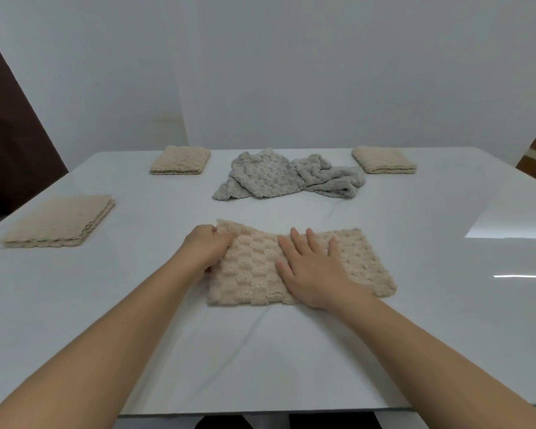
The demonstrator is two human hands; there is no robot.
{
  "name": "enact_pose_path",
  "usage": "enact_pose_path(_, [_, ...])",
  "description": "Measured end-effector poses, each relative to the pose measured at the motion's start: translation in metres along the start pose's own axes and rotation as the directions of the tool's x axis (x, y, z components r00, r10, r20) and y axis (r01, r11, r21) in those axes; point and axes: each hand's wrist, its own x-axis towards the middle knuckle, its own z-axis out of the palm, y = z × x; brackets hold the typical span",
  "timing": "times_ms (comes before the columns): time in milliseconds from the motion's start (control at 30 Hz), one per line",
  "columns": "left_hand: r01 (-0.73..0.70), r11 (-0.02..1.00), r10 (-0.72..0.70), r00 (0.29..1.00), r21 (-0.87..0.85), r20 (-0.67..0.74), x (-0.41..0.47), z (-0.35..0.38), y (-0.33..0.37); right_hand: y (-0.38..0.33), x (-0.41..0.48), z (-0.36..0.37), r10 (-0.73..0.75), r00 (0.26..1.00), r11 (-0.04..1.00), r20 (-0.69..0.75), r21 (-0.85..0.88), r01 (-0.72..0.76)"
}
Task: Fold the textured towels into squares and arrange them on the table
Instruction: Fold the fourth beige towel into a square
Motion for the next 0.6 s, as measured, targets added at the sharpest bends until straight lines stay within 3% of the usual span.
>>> enact_pose_path(100, [-0.034,0.991,0.040,0.998,0.132,-0.045,-0.001,-0.015,0.005,-0.020,0.003,0.006,0.020,1.000,1.000,-0.016,0.002,-0.020])
enact_pose_path(167, [-0.001,1.000,0.001,1.000,0.030,0.012,-0.006,-0.023,0.014,-0.024,0.004,0.003,0.017,0.999,0.999,-0.027,0.050,-0.016])
enact_pose_path(233, [0.043,0.990,-0.030,0.994,-0.132,0.101,-0.013,-0.026,0.031,-0.022,0.002,-0.010,-0.003,0.997,0.964,-0.083,0.266,0.025])
enact_pose_path(300, [0.042,0.967,-0.005,0.989,-0.250,0.150,-0.019,-0.021,0.050,-0.018,0.001,-0.030,0.096,0.981,0.773,-0.170,0.634,0.034])
enact_pose_path(367, [0.046,0.925,0.050,0.969,-0.377,0.241,-0.028,-0.007,0.067,-0.013,0.000,-0.048,0.218,0.975,0.329,-0.031,0.943,-0.044])
enact_pose_path(400, [0.071,0.901,0.074,0.947,-0.428,0.313,-0.032,0.003,0.074,-0.007,-0.001,-0.055,0.204,0.975,0.064,0.086,0.993,-0.101])
enact_pose_path(433, [0.099,0.881,0.093,0.923,-0.462,0.375,-0.036,0.014,0.078,0.001,-0.003,-0.060,0.160,0.970,-0.130,0.182,0.978,-0.162])
enact_pose_path(467, [0.120,0.862,0.108,0.906,-0.492,0.410,-0.041,0.024,0.080,0.010,-0.007,-0.064,0.114,0.961,-0.224,0.250,0.949,-0.221])
enact_pose_path(500, [0.127,0.839,0.124,0.903,-0.529,0.412,-0.044,0.033,0.081,0.021,-0.010,-0.067,0.091,0.952,-0.256,0.293,0.931,-0.262])
enact_pose_path(600, [0.043,0.729,0.204,0.939,-0.683,0.277,-0.051,0.051,0.074,0.048,-0.014,-0.065,0.166,0.917,-0.207,0.363,0.922,-0.327])
